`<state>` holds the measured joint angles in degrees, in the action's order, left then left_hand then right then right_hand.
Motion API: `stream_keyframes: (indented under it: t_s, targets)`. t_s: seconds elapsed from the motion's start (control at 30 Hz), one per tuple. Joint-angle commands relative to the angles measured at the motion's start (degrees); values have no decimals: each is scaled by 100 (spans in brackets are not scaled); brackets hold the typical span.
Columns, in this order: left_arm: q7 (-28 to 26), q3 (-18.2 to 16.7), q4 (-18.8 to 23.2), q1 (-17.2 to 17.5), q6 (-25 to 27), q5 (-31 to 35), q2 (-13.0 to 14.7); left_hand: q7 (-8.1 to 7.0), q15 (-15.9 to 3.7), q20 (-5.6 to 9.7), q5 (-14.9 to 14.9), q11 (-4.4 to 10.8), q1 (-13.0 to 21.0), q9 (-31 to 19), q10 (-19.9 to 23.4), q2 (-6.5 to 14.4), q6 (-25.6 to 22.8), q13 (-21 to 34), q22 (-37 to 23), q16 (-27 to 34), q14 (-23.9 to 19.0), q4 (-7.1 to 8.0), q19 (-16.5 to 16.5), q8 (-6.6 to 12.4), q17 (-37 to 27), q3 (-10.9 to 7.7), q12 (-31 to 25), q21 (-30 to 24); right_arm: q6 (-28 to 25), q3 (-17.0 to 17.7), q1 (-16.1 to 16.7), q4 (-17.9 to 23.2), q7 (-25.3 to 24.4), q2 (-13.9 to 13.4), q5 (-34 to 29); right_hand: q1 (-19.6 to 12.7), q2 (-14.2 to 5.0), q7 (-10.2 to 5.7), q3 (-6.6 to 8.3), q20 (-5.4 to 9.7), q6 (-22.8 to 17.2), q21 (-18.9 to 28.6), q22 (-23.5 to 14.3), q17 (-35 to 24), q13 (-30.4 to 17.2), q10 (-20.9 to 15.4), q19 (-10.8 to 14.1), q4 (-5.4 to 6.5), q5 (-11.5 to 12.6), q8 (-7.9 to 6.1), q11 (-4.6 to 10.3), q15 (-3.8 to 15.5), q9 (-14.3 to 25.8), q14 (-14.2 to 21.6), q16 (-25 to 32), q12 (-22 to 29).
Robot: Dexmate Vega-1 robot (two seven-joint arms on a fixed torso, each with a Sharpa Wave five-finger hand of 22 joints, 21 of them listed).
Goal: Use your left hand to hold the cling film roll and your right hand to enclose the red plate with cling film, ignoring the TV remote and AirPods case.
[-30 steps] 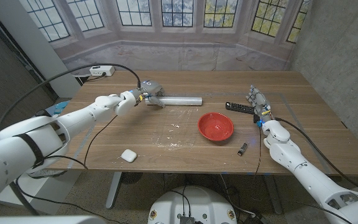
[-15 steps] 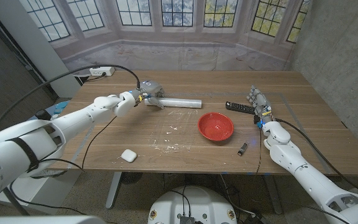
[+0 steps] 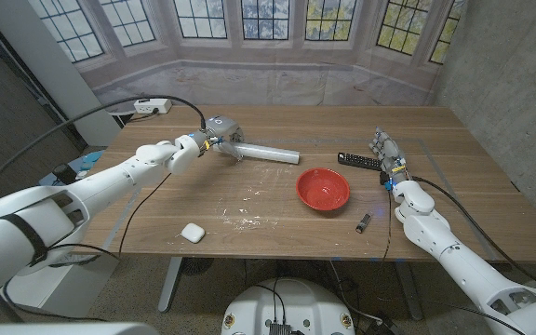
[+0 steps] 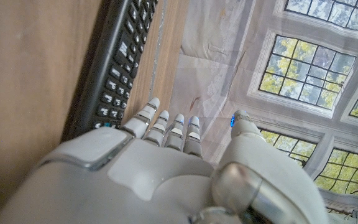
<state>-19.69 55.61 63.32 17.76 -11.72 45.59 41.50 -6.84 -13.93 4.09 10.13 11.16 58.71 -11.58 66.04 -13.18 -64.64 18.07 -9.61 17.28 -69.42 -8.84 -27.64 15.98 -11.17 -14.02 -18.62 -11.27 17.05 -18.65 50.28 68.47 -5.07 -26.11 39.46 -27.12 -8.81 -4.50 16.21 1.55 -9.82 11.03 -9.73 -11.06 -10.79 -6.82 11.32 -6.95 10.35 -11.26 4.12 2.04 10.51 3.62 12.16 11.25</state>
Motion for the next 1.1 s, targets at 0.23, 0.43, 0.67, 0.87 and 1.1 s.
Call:
stream_keyframes:
  t_s: [0.23, 0.43, 0.67, 0.87, 1.1]
  targets:
    - [-102, -356, 380, 199, 128, 21, 115, 12, 3, -2, -11, -22, 1644, -13, 64, 1663, -77, 39, -10, -24, -69, 6, -52, 56, -12, 33, -23, 23, -26, -18, -29, -10, -15, 17, -30, -14, -48, -2, 36, 10, -55, 13, -11, -12, -29, -65, 36, -18, 0, -8, -7, 446, 34, 62, 17, 8]
    - [-135, -409, 415, 215, 113, 22, 105, 10, 4, -2, -11, -20, 1647, -12, 84, 1668, -114, 48, -10, -39, -86, 11, -51, 67, -6, 46, -23, 27, -25, -17, -31, -8, -41, 21, -41, -13, -47, -4, 37, 11, -59, 12, -11, -13, -29, -67, 36, -18, 0, -8, -12, 448, 34, 62, 16, 7]
    - [-200, -453, 439, 210, 83, 42, 103, 7, 4, 2, -12, -20, 1648, -10, 94, 1673, -129, 52, -9, -58, -107, 17, -50, 68, -1, 63, -12, 30, -24, -21, -48, -33, -63, 41, -47, -14, -48, -8, 40, 13, -60, 11, -11, -12, -29, -65, 36, -19, 1, -7, -10, 446, 34, 64, 16, 5]
    - [-281, -480, 426, 191, 5, 46, 97, -5, 4, 2, -11, -28, 1647, -10, 93, 1682, -139, 56, -9, -76, -115, 22, -51, 70, 4, 72, -1, 31, -29, -27, -58, -43, -85, 54, -56, -14, -48, -4, 42, 14, -57, 10, -11, -12, -29, -66, 36, -20, 1, -5, -8, 449, 35, 65, 16, 5]
    - [-291, -498, 412, 174, -32, 46, 88, 4, 4, 5, -11, -20, 1651, -9, 114, 1683, -151, 69, -9, -85, -144, 23, -53, 71, 2, 88, 0, 32, -37, -38, -85, -69, -113, 78, -69, -13, -48, -3, 43, 14, -57, 10, -11, -13, -29, -67, 36, -20, 1, -4, -13, 446, 35, 67, 16, 4]
